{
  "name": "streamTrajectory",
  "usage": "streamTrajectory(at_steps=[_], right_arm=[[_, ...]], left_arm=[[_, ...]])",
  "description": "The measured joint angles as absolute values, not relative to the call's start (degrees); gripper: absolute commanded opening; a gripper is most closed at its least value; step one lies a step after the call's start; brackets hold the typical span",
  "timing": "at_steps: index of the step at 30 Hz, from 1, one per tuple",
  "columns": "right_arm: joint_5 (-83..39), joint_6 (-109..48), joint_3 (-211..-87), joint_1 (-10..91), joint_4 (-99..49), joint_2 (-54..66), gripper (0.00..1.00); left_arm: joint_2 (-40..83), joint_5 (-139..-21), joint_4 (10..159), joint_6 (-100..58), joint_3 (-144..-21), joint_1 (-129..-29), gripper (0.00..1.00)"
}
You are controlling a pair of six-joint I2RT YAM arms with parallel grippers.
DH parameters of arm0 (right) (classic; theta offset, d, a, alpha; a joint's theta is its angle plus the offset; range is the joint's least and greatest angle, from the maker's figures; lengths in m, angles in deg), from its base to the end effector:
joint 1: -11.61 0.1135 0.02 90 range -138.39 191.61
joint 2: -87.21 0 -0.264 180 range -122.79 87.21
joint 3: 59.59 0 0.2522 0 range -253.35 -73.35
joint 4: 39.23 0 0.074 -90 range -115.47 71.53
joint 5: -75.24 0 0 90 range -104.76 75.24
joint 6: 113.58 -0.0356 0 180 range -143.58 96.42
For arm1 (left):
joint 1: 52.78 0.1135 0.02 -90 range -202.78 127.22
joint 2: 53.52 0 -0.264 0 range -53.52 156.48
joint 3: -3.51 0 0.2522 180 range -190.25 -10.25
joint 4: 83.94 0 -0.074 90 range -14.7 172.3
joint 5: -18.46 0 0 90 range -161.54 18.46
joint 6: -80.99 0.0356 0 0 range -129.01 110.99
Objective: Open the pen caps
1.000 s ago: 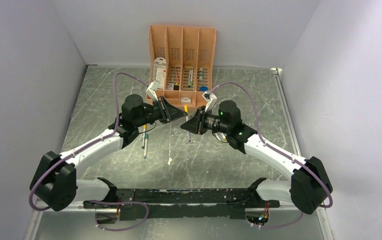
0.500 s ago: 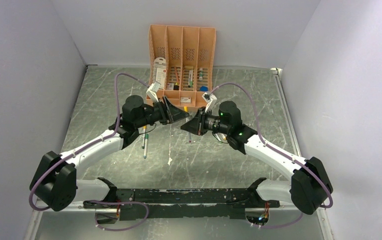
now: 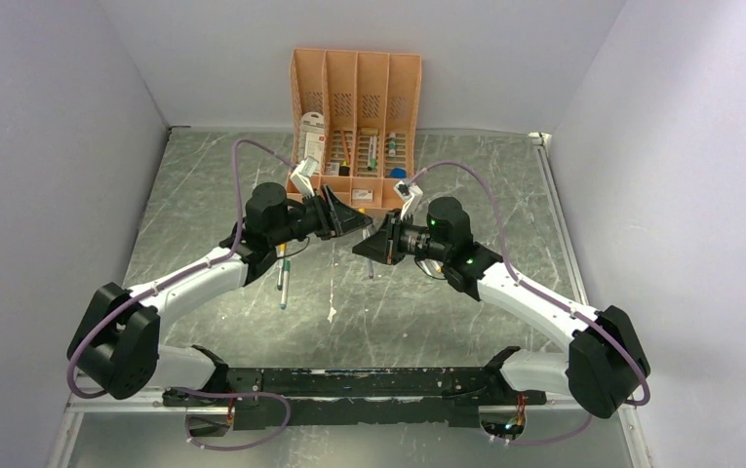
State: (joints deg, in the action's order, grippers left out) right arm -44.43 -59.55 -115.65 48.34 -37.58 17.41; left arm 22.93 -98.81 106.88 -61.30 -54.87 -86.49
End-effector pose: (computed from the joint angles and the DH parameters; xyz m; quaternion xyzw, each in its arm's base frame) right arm 0.2099 0.1786 0.2735 -0.1603 0.7679 0.5113 0.3511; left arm 0.2428 -0.1816 0.2786 0.0360 0.7448 -0.5675 0.3491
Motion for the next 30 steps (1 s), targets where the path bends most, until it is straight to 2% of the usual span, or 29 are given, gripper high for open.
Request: streamTrajectory(at_steps=[2, 13, 18, 21, 23, 25, 30], right_arm=[[-44.5, -59.5, -115.6, 48.4, -37.6, 17.3, 0.0], [-44.7, -59.6, -115.2, 48.4, -37.6, 16.2, 0.0], [-43.6, -59.6, -115.2, 48.3, -37.2, 15.7, 0.0], [-43.6, -59.5, -115.2, 48.2, -37.0, 15.3, 0.24], [-43.6, -59.4, -115.3, 48.2, -36.7, 15.3, 0.32], [-43.8, -59.0, -115.5, 48.3, -36.6, 15.3, 0.31], [-43.8, -58.3, -116.0, 48.3, -35.8, 15.3, 0.16]], left_arm=[[23.3, -98.8, 107.4, -61.3, -54.9, -86.5, 0.59], [25.6, -99.0, 109.1, -61.2, -57.0, -87.1, 0.19], [27.1, -99.3, 109.0, -60.3, -57.8, -87.3, 0.14], [27.4, -99.2, 108.4, -59.5, -58.0, -87.6, 0.13], [27.4, -99.1, 107.9, -59.0, -58.2, -87.7, 0.13], [27.4, -99.1, 107.5, -58.8, -58.2, -88.1, 0.12], [27.4, -99.1, 106.4, -58.3, -58.2, -88.6, 0.12]])
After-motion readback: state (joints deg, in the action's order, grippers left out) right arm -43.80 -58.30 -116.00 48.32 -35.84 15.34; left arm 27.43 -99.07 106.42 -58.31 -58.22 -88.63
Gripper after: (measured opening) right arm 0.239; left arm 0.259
